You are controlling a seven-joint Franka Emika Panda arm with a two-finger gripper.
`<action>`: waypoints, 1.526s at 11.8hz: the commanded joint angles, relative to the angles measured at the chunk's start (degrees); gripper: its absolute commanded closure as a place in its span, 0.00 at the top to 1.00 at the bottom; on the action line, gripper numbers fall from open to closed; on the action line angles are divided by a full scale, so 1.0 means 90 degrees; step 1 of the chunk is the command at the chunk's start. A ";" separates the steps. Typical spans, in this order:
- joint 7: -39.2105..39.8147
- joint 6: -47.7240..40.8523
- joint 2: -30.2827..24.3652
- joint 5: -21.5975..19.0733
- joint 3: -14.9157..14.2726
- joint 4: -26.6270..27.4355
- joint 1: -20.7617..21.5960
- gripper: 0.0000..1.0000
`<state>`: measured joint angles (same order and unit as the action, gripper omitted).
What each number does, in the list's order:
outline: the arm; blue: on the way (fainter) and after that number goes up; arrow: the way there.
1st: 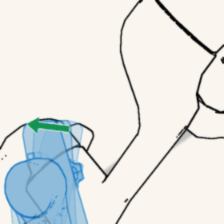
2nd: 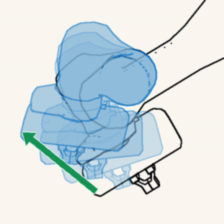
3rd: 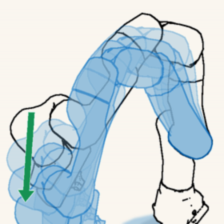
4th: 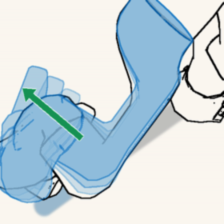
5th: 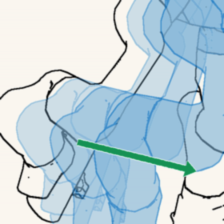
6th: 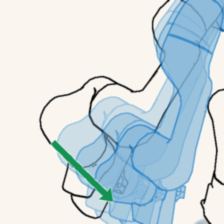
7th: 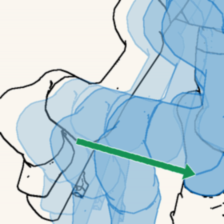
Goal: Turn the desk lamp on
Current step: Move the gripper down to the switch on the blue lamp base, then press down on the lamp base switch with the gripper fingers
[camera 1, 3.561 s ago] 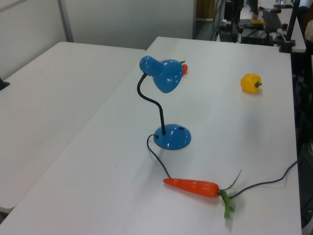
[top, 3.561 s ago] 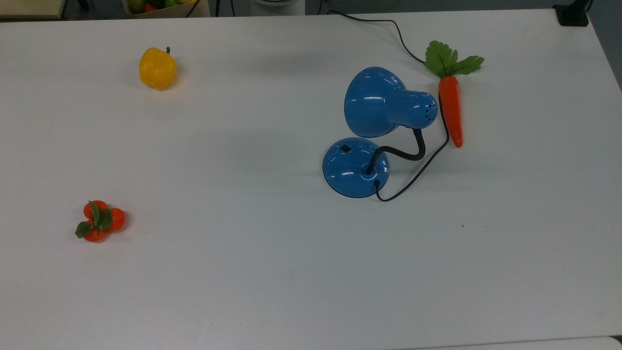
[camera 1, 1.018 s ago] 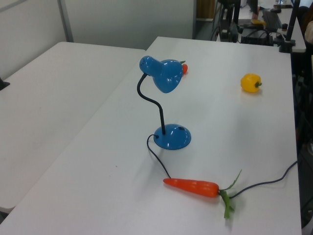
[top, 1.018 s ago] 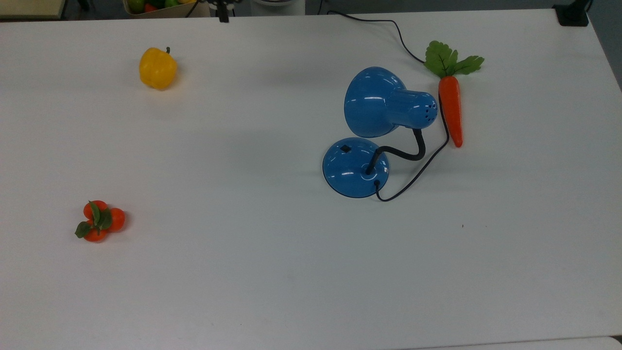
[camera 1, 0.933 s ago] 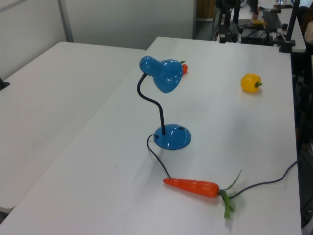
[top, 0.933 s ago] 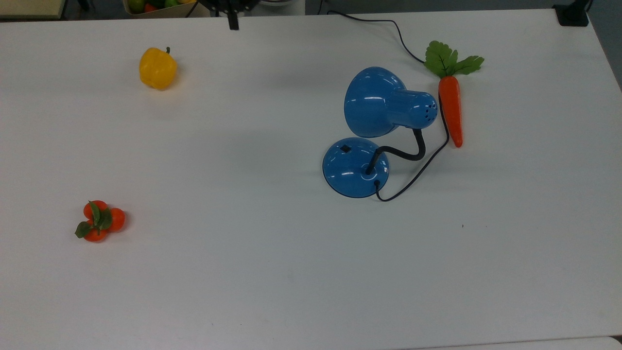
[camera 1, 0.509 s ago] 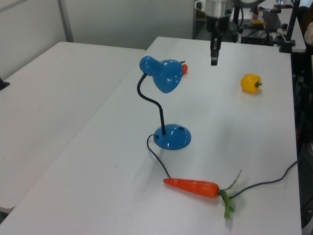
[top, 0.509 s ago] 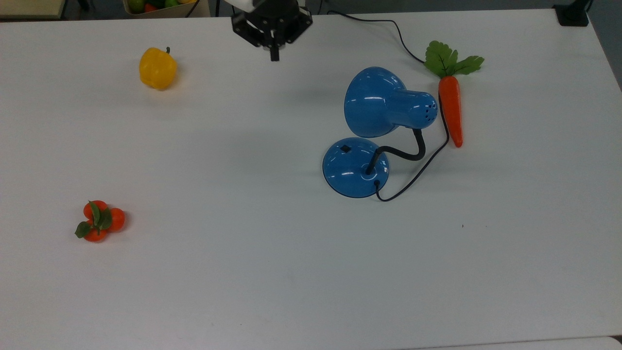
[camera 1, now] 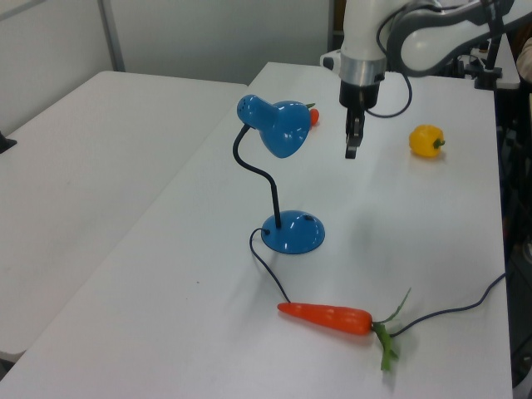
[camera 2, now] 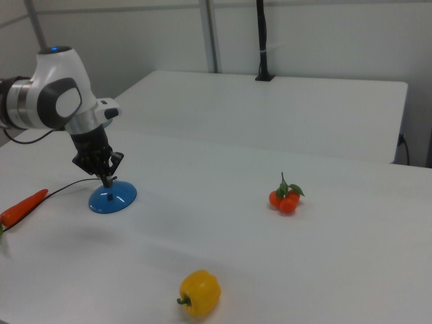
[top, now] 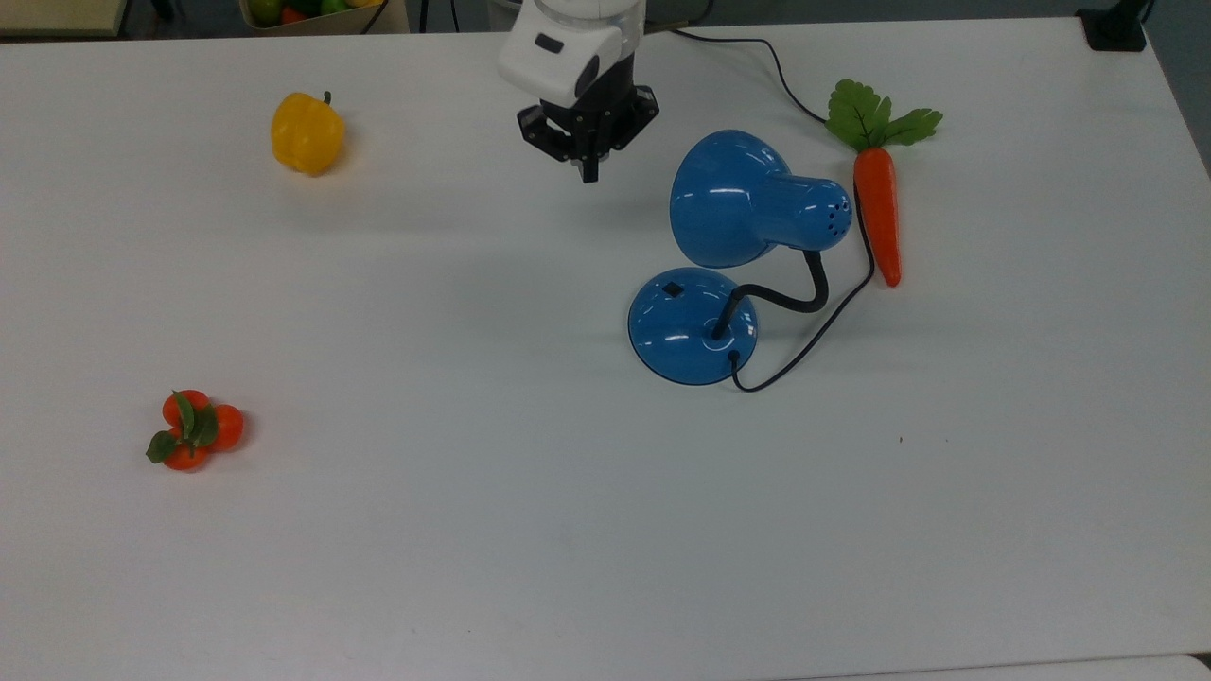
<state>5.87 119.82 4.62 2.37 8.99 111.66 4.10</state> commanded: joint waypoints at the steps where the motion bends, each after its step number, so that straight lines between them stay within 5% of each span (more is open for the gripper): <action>1: 0.0480 0.1155 0.0101 -0.0049 0.0134 0.0610 0.0032 0.00; 8: 0.0988 0.2895 0.0903 0.0010 0.0398 0.0631 0.0062 0.00; 18: 0.1038 0.3581 0.1440 0.0030 0.0564 0.0455 0.0062 0.00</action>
<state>14.13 150.87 16.42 2.48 13.88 116.91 4.71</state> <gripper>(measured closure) 0.991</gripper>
